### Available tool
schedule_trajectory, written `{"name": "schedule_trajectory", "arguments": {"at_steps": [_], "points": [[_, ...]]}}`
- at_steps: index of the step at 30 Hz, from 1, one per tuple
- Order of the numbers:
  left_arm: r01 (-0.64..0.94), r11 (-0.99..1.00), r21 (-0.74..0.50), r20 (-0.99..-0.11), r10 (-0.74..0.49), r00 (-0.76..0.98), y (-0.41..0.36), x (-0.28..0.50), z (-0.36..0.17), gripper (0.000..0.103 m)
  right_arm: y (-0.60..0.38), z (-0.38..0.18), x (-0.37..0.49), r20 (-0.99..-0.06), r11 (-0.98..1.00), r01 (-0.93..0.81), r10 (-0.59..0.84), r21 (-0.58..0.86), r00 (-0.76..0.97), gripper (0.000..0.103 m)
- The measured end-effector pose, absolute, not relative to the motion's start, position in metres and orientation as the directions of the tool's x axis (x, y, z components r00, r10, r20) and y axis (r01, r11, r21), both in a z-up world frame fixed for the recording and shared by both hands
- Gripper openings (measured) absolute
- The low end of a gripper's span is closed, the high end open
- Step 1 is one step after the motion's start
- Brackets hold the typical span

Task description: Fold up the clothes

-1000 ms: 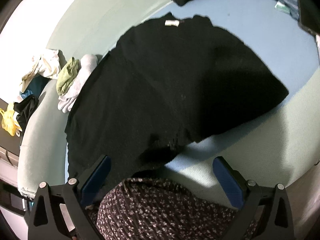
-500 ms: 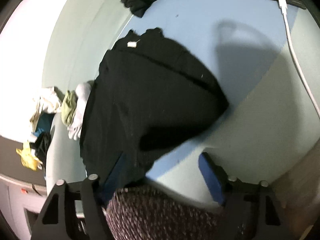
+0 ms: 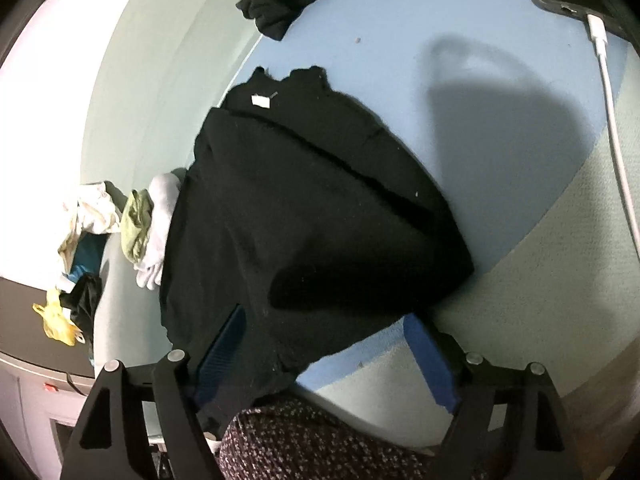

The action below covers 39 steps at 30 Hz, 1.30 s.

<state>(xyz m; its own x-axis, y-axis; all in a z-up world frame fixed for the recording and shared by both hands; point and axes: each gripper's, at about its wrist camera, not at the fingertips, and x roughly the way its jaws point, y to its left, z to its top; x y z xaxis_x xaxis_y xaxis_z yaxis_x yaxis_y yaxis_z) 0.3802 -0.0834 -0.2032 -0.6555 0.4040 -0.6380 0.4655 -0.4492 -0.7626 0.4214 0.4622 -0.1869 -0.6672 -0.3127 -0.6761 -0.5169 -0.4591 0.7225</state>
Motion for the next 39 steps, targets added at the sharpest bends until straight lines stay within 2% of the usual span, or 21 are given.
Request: {"name": "schedule_trajectory", "arguments": {"at_steps": [4,5,8,10,11,12,17,20,24,26,28,30,31,33,35,37,38,39], "points": [[0.35,-0.603,-0.717,-0.626,0.335,-0.704,-0.067,0.384,-0.173,0.067,0.467,-0.19,0.415,-0.683,-0.444,-0.533,-0.322,0.72,-0.655,0.088],[0.333,-0.635,-0.697,-0.633,0.327,-0.702,-0.062,0.381,-0.168,0.067,0.467,-0.19,0.413,-0.682,-0.44,-0.534,-0.325,0.723,-0.655,0.094],[0.366,-0.624,-0.691,-0.661,0.339,-0.669,-0.059,0.367,-0.174,0.067,0.461,-0.189,0.406,-0.685,-0.465,-0.521,-0.319,0.715,-0.655,0.103],[0.36,-0.611,-0.705,-0.647,0.346,-0.68,-0.061,0.362,-0.173,0.067,0.455,-0.186,0.402,-0.714,-0.518,-0.522,-0.296,0.678,-0.634,0.103],[0.349,-0.612,-0.709,-0.64,0.352,-0.683,-0.061,0.358,-0.171,0.064,0.451,-0.185,0.4,-0.728,-0.544,-0.521,-0.281,0.657,-0.625,0.103],[0.343,-0.624,-0.703,-0.647,0.359,-0.673,-0.06,0.353,-0.171,0.056,0.449,-0.184,0.399,-0.736,-0.561,-0.52,-0.269,0.644,-0.622,0.103],[0.355,-0.659,-0.664,-0.687,0.35,-0.636,-0.055,0.336,-0.171,0.039,0.453,-0.187,0.4,-0.712,-0.522,-0.525,-0.264,0.672,-0.65,0.103],[0.345,-0.62,-0.705,-0.662,0.403,-0.631,-0.059,0.334,-0.179,0.017,0.468,-0.196,0.404,-0.653,-0.419,-0.514,-0.325,0.748,-0.685,0.103],[0.366,-0.533,-0.763,-0.623,0.455,-0.637,-0.067,0.337,-0.19,0.008,0.485,-0.205,0.4,-0.61,-0.318,-0.521,-0.425,0.793,-0.669,0.103],[0.358,-0.55,-0.754,-0.63,0.451,-0.632,-0.065,0.338,-0.185,0.006,0.49,-0.206,0.395,-0.606,-0.28,-0.541,-0.456,0.793,-0.652,0.102],[0.344,-0.569,-0.747,-0.633,0.45,-0.63,-0.062,0.337,-0.178,0.006,0.49,-0.205,0.392,-0.6,-0.278,-0.536,-0.472,0.797,-0.646,0.098],[0.321,-0.573,-0.754,-0.619,0.458,-0.638,-0.058,0.334,-0.169,0.006,0.485,-0.2,0.39,-0.618,-0.346,-0.512,-0.464,0.786,-0.635,0.084],[0.314,-0.578,-0.754,-0.617,0.456,-0.641,-0.056,0.334,-0.165,0.006,0.481,-0.198,0.39,-0.629,-0.383,-0.499,-0.456,0.777,-0.63,0.082],[0.302,-0.59,-0.749,-0.615,0.449,-0.649,-0.052,0.333,-0.158,0.006,0.476,-0.198,0.392,-0.643,-0.432,-0.481,-0.434,0.763,-0.631,0.069],[0.287,-0.589,-0.755,-0.601,0.449,-0.661,-0.048,0.335,-0.152,0.006,0.478,-0.208,0.395,-0.633,-0.4,-0.494,-0.42,0.772,-0.65,0.056],[0.281,-0.595,-0.753,-0.601,0.448,-0.662,-0.044,0.337,-0.149,0.006,0.482,-0.211,0.395,-0.62,-0.387,-0.487,-0.433,0.783,-0.654,0.053],[0.285,-0.597,-0.75,-0.604,0.443,-0.662,-0.043,0.336,-0.149,0.006,0.483,-0.212,0.394,-0.622,-0.396,-0.482,-0.445,0.782,-0.644,0.048],[0.289,-0.6,-0.746,-0.608,0.438,-0.662,-0.042,0.336,-0.149,0.006,0.486,-0.214,0.394,-0.624,-0.388,-0.489,-0.454,0.781,-0.636,0.034]]}}
